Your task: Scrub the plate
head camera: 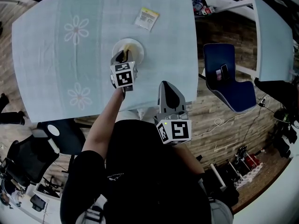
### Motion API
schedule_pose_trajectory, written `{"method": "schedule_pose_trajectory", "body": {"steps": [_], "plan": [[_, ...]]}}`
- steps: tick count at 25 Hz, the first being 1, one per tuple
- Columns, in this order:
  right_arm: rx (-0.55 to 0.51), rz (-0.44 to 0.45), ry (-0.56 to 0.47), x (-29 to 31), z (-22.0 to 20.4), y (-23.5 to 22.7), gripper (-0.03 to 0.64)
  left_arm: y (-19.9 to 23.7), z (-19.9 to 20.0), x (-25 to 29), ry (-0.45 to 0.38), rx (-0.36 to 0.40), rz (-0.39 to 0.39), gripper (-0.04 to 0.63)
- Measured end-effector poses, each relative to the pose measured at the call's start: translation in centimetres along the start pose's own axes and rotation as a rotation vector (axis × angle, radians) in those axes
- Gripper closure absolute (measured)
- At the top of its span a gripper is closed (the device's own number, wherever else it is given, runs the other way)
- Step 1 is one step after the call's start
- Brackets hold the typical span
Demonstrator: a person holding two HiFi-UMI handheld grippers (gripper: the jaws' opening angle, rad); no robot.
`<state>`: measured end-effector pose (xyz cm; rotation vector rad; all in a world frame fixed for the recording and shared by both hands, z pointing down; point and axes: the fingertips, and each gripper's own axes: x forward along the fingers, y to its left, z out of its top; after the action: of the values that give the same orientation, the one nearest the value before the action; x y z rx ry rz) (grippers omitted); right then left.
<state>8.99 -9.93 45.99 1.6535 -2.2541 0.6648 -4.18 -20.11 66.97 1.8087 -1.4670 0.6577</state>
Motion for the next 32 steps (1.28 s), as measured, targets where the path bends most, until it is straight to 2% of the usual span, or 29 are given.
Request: {"method": "schedule_pose_trajectory", "body": {"steps": [15, 32], "plan": [[-0.004, 0.011, -0.001, 0.7, 0.2, 0.3, 0.607, 3.6, 1.1, -0.3, -0.013, 0.011, 0.06, 0.526], [-0.019, 0.046, -0.004, 1.2, 0.5, 1.5, 0.607, 7.2, 1.4, -1.9, -0.041, -0.027, 0.131, 0.526]]}}
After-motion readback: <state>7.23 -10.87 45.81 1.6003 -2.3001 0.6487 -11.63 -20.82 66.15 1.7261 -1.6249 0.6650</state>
